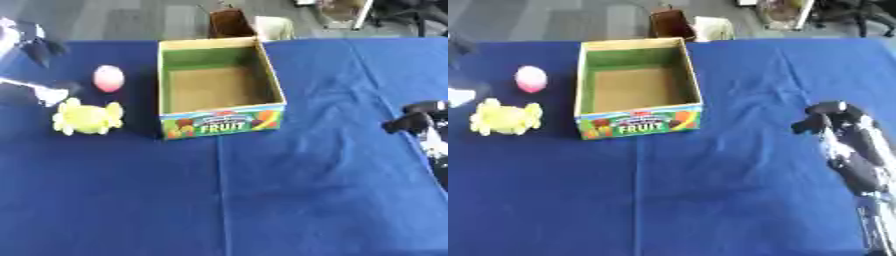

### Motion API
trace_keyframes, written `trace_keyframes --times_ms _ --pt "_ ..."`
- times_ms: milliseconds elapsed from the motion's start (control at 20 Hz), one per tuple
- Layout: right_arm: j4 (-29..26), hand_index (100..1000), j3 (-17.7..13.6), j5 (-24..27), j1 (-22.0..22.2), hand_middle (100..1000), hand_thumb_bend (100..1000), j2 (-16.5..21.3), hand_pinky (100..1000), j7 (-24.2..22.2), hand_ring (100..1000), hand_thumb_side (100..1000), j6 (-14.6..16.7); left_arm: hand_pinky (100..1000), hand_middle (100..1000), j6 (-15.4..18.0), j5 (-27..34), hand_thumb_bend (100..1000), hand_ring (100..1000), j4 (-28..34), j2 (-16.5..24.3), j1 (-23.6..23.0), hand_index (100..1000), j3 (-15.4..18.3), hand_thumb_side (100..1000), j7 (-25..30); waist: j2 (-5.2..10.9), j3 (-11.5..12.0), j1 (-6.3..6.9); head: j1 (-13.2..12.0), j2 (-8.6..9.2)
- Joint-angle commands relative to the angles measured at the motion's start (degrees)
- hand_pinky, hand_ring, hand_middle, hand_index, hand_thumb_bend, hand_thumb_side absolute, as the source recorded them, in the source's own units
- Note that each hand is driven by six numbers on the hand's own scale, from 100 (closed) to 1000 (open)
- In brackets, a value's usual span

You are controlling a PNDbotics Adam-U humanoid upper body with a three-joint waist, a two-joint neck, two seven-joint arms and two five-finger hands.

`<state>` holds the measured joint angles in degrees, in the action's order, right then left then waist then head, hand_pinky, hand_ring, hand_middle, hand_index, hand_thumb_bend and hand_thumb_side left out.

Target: Pick up objects on the table and place them in the box.

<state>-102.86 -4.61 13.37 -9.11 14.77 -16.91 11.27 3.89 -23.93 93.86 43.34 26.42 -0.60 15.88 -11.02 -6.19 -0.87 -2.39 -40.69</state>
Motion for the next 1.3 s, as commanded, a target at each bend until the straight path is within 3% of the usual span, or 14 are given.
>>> trace_keyframes --times_ms 50,500,700,1300 --pt "-0.8 642 -0.5 0.0 -0.5 440 100 1.1 648 -0.2 520 327 0.0 589 571 0.2 -0.5 506 501 0.2 1.8 1.3 712 -0.2 131 1.4 0.87 -0.1 0.11 0.1 0.78" --pt "-0.6 642 -0.4 -0.1 -0.4 440 100 1.0 648 -0.4 520 330 0.0 631 645 -0.4 -7.5 631 566 -6.0 0.1 3.3 747 -2.0 142 5.4 0.94 -0.2 0.09 0.1 0.85" --pt "-0.5 641 -0.4 -0.1 -0.3 439 100 0.9 648 -0.5 520 331 -0.1 660 695 -0.8 -12.2 705 607 -10.0 -1.2 4.9 775 -3.2 216 5.3 0.97 -0.3 0.03 0.1 0.81" --pt "-0.3 641 -0.1 -0.2 -0.2 438 100 0.7 648 -0.9 520 334 -0.1 672 695 0.1 -21.1 719 621 -20.0 -4.5 9.0 798 -5.1 162 6.4 0.96 -0.5 -0.06 0.0 0.83"
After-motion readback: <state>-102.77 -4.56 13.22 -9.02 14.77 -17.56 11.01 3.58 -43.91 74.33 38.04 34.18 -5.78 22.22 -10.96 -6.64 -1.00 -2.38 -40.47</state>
